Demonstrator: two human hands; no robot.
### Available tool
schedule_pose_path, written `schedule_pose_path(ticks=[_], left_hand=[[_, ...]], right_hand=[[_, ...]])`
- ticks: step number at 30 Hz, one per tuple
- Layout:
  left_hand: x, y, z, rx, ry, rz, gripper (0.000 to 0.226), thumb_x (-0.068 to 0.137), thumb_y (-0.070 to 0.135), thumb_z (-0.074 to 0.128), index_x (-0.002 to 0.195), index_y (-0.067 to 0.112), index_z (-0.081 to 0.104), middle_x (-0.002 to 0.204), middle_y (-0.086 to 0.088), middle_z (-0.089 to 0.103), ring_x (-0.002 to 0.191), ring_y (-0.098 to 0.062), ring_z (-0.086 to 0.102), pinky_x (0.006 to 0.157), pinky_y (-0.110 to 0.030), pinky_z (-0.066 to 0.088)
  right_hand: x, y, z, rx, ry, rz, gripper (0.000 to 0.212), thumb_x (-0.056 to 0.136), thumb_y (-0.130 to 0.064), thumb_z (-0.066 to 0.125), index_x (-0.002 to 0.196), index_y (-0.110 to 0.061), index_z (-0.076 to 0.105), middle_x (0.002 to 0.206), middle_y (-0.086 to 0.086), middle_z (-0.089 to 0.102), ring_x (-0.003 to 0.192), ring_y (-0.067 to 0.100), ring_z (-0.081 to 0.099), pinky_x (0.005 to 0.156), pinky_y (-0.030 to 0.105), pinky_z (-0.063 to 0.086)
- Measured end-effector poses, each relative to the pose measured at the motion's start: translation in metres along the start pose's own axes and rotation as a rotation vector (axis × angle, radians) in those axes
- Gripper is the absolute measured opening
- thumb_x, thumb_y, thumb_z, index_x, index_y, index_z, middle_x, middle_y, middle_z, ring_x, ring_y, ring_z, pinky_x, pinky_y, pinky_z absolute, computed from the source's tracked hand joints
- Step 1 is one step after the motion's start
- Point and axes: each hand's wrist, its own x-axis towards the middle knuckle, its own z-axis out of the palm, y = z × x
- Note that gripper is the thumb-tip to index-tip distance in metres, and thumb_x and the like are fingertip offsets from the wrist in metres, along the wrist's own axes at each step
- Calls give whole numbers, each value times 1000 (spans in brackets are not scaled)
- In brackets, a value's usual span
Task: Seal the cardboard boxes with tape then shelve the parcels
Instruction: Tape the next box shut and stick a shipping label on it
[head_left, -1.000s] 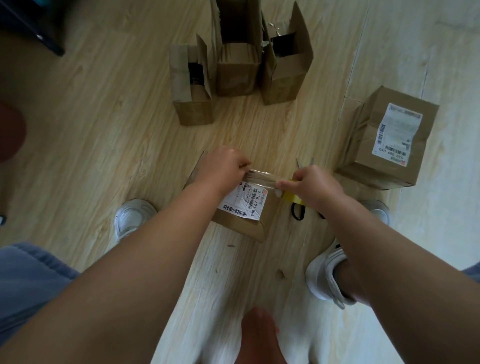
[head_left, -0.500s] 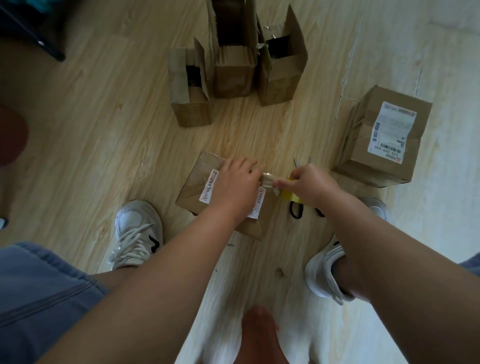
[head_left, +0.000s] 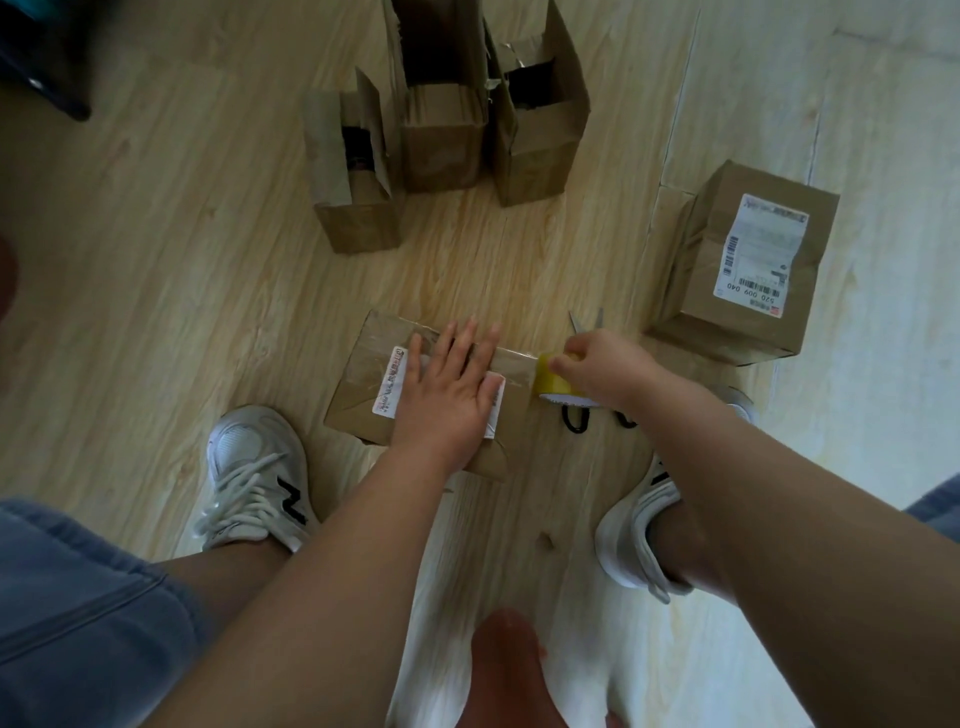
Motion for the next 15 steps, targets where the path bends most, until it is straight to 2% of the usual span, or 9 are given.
schedule_pose_path(ticks=[2,6,8,10,13,15], left_hand=[[-4,-4,4,-2,34,-55,55,97,49,-7,148,34,-17,166,5,-4,150,-11,-14,116,-39,-23],[-14,-12,9,-73,78,-217,59,93,50,-10,149,33,-17,166,4,-6,151,-13,-11,119,-42,-18],[-16,-15,9,-97,88,-261,60,93,51,-10,150,34,-18,166,3,-6,151,-13,-12,120,-44,-16],[-17,-16,8,-93,96,-274,62,93,50,-9,152,33,-15,166,2,-3,151,-14,-10,121,-46,-12],[-14,-13,4,-37,97,-295,67,94,46,-5,157,26,0,164,-4,13,152,-20,2,122,-49,-6],[-10,-8,-4,-8,115,-306,71,92,42,-1,157,17,16,159,-10,26,149,-26,15,123,-49,-1]], right_hand=[[5,-6,6,-21,17,-29,36,103,-42,47,120,-13,62,102,5,63,87,18,58,63,29,41],[13,-30,15,-115,55,-138,38,105,-40,44,130,-15,57,122,10,59,115,28,55,88,38,46],[16,-41,18,-211,79,-185,39,106,-39,42,134,-15,56,129,12,55,123,30,48,98,39,40],[19,-48,20,-292,107,-206,40,106,-40,40,135,-17,55,133,12,52,127,30,44,102,39,37],[21,-48,21,-297,118,-184,42,105,-45,42,136,-20,56,137,11,50,131,30,40,106,42,36],[22,-43,21,-186,119,-145,46,102,-49,47,138,-22,55,138,9,48,131,29,41,107,43,40]])
